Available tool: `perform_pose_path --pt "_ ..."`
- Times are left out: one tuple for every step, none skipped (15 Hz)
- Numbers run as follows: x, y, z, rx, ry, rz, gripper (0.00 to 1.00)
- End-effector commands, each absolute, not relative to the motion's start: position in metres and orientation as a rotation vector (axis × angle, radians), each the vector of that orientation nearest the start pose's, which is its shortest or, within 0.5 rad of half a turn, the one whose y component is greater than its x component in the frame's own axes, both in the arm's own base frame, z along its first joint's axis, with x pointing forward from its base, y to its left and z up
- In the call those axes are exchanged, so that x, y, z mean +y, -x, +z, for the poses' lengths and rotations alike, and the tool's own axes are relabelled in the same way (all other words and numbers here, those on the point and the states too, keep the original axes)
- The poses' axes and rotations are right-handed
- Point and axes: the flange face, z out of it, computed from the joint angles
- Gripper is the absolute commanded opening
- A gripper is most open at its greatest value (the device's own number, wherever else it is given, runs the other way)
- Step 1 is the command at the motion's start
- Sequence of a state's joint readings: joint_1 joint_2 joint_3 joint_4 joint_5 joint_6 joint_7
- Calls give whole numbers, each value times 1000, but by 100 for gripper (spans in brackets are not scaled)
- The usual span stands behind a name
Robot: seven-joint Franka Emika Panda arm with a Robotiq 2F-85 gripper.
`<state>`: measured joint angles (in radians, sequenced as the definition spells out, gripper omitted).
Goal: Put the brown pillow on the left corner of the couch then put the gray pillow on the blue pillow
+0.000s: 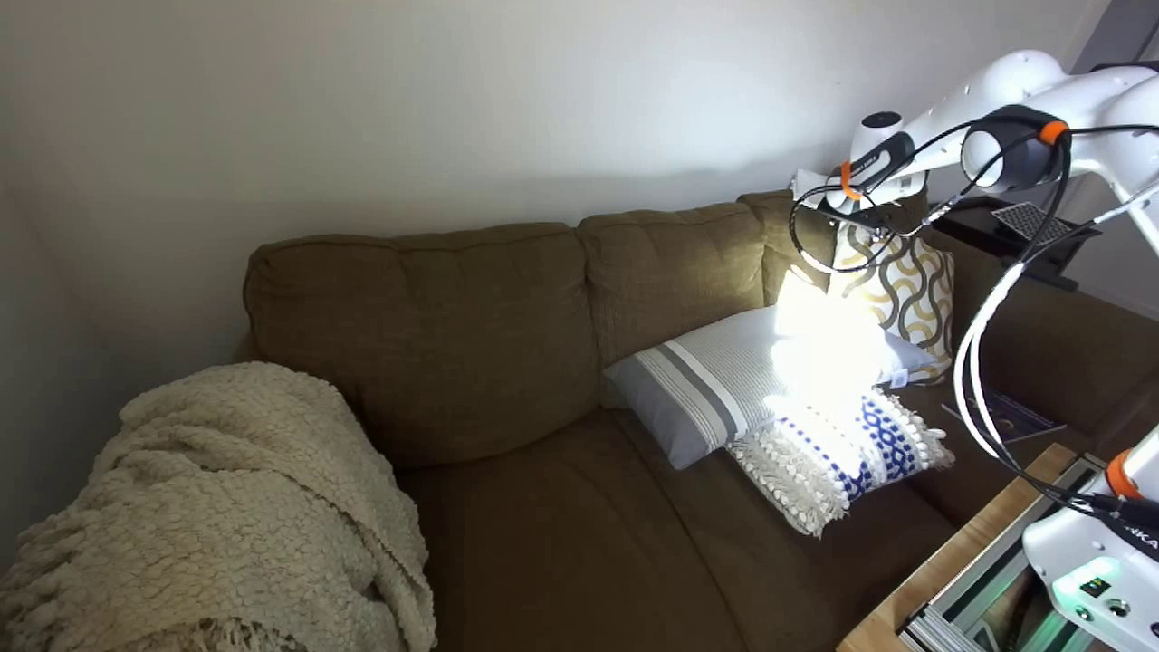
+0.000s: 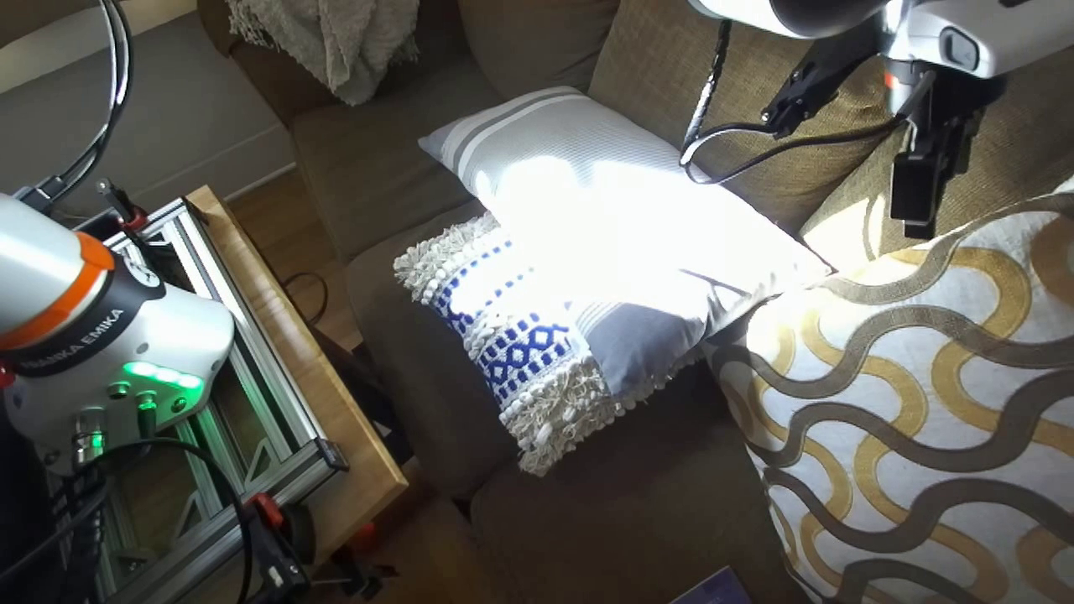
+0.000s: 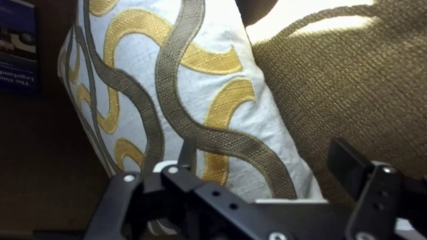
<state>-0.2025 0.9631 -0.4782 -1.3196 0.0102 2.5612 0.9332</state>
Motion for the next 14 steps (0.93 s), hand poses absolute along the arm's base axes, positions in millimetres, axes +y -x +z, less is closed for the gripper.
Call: perform_pose_path --pt "-408 -674 202 2242 2575 -826 100" --pt "-413 -674 196 2276 2575 -841 100" --pt "-417 -674 188 2300 2577 -844 100" --pt "-421 -673 185 2315 2597 -855 100" --pt "-426 -672 178 2330 2605 -883 100" --pt "-431 -673 175 2332 2621 -926 100" --pt "-435 -673 169 2315 2626 -950 100" --pt "-438 -675 164 2313 2628 -967 100" --pt "-439 -675 157 2303 2639 -976 100" --pt "-441 -677 152 2296 2650 -985 94" --pt "-442 -677 147 2290 2664 -984 74" --pt "-444 -677 144 2277 2690 -996 68" --pt "-447 -677 143 2273 2699 -1006 58" --pt "-450 -676 146 2259 2722 -1029 51"
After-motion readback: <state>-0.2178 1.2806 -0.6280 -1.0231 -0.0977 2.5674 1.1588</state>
